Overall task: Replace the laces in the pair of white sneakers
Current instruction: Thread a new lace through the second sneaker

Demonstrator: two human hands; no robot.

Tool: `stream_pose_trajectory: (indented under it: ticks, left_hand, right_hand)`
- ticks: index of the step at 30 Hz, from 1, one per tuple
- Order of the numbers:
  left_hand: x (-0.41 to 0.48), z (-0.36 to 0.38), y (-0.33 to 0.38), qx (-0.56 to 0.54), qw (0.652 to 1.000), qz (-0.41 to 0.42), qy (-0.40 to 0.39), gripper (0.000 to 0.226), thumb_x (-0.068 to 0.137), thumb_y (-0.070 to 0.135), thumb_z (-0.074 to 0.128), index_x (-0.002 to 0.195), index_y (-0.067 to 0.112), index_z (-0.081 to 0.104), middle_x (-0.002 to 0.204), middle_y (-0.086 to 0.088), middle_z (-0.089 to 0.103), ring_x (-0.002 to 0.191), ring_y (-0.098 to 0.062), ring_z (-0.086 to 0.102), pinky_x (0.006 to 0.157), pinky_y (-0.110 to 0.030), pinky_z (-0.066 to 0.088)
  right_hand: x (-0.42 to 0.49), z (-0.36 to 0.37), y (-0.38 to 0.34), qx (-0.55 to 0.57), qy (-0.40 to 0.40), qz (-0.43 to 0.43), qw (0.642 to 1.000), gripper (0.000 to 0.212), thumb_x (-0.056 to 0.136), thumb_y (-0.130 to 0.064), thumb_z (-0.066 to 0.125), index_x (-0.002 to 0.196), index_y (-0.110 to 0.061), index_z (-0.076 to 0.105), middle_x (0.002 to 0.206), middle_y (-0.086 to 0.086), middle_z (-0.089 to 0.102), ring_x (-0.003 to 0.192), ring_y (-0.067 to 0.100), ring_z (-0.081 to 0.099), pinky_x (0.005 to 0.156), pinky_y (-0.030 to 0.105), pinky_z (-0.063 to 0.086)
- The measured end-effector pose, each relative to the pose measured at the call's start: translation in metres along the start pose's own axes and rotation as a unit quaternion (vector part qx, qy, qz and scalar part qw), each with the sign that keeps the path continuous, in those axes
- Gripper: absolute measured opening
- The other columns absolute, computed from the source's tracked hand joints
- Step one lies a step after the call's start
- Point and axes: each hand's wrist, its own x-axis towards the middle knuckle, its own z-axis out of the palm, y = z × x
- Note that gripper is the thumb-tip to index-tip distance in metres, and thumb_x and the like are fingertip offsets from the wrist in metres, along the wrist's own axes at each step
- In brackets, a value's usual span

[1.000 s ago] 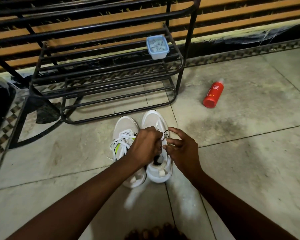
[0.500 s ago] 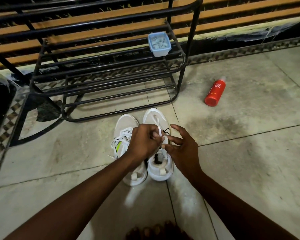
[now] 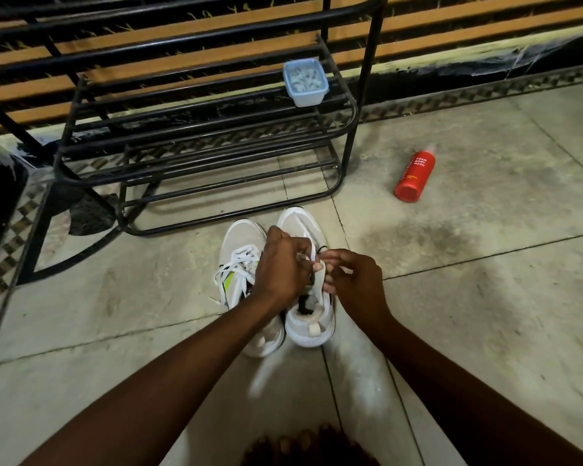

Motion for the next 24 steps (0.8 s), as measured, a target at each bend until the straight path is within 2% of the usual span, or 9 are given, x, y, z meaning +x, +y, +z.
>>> stream_pose_trajectory:
  ticks: [3,5,8,12,16,19,21,22,24]
  left_hand:
    - [0.003,-0.001,-0.003,-0.005,0.999,-0.045,0.013,0.029,0.073,0.024,0.088,0.063,0.016,0.062,0.065,0.003,0.065,0.07,-0.013,0.064,0.062,-0.028,0.049]
    - [0.002,-0.005,-0.001,-0.017,0.997,-0.068,0.022,0.028,0.07,0.024,0.09,0.065,0.014,0.065,0.062,0.004,0.067,0.067,-0.012,0.067,0.063,-0.029,0.054]
    - [-0.001,-0.007,0.001,-0.048,0.996,-0.078,0.02,0.035,0.062,0.027,0.097,0.076,0.017,0.066,0.072,0.006,0.07,0.071,-0.01,0.067,0.066,-0.03,0.054]
    - [-0.008,-0.012,-0.001,-0.007,0.997,-0.078,0.013,0.078,0.049,0.033,0.102,0.108,0.017,0.054,0.106,-0.001,0.054,0.091,-0.014,0.052,0.069,-0.02,0.038]
    - [-0.005,-0.016,0.001,0.024,0.993,-0.118,-0.022,0.079,0.054,0.035,0.101,0.107,0.011,0.048,0.099,-0.006,0.066,0.091,-0.024,0.062,0.071,-0.032,0.044]
    - [-0.004,-0.014,0.003,0.043,0.99,-0.127,-0.033,0.077,0.059,0.033,0.1,0.109,0.009,0.047,0.1,-0.006,0.066,0.091,-0.023,0.064,0.066,-0.028,0.041]
    - [-0.005,-0.011,0.003,0.045,0.99,-0.127,-0.032,0.077,0.061,0.032,0.099,0.112,0.007,0.047,0.103,-0.007,0.066,0.096,-0.025,0.065,0.065,-0.025,0.04]
    - [-0.005,-0.01,0.003,0.044,0.99,-0.129,-0.03,0.081,0.06,0.031,0.099,0.116,0.006,0.046,0.108,-0.009,0.066,0.099,-0.026,0.065,0.069,-0.026,0.041]
    - [-0.004,-0.01,0.001,0.041,0.989,-0.136,-0.031,0.085,0.06,0.031,0.1,0.119,0.005,0.045,0.113,-0.01,0.066,0.104,-0.027,0.065,0.075,-0.029,0.045]
  right_hand:
    - [0.006,0.002,-0.006,-0.035,-0.001,0.012,0.999,0.023,0.09,0.001,0.066,0.084,-0.018,0.078,0.076,0.005,0.076,0.073,0.022,0.076,0.065,0.04,0.064]
    - [0.009,0.003,-0.008,-0.036,-0.003,0.016,0.999,0.025,0.089,0.003,0.067,0.079,-0.017,0.077,0.072,0.004,0.075,0.07,0.023,0.075,0.061,0.035,0.063]
    - [0.013,0.003,-0.005,-0.104,-0.009,-0.015,0.994,0.025,0.088,0.003,0.063,0.075,-0.016,0.073,0.069,0.003,0.072,0.068,0.024,0.074,0.061,0.036,0.063]
    - [0.014,0.003,-0.005,-0.191,-0.022,-0.067,0.979,0.019,0.08,-0.005,0.054,0.071,-0.02,0.063,0.071,0.005,0.07,0.067,0.027,0.072,0.065,0.052,0.06]
    - [0.014,0.002,-0.007,-0.176,-0.002,-0.122,0.977,0.017,0.082,-0.004,0.047,0.071,-0.012,0.057,0.065,0.009,0.064,0.061,0.028,0.069,0.06,0.054,0.057]
    - [0.013,-0.006,-0.018,-0.2,0.05,-0.183,0.961,0.012,0.073,0.004,0.049,0.072,-0.006,0.055,0.071,0.008,0.063,0.071,0.03,0.066,0.067,0.054,0.055]
    - [0.018,-0.012,-0.027,-0.108,0.116,-0.132,0.978,0.021,0.075,0.014,0.053,0.071,-0.006,0.054,0.074,0.01,0.068,0.076,0.029,0.07,0.073,0.048,0.057]
    - [0.022,-0.013,-0.032,0.035,0.138,-0.055,0.988,0.024,0.078,0.015,0.048,0.069,-0.006,0.051,0.074,0.011,0.068,0.075,0.031,0.072,0.072,0.045,0.059]
    - [0.03,-0.013,-0.048,0.325,0.133,0.095,0.932,0.029,0.081,0.014,0.035,0.065,-0.008,0.046,0.065,0.013,0.056,0.058,0.029,0.064,0.054,0.036,0.055]
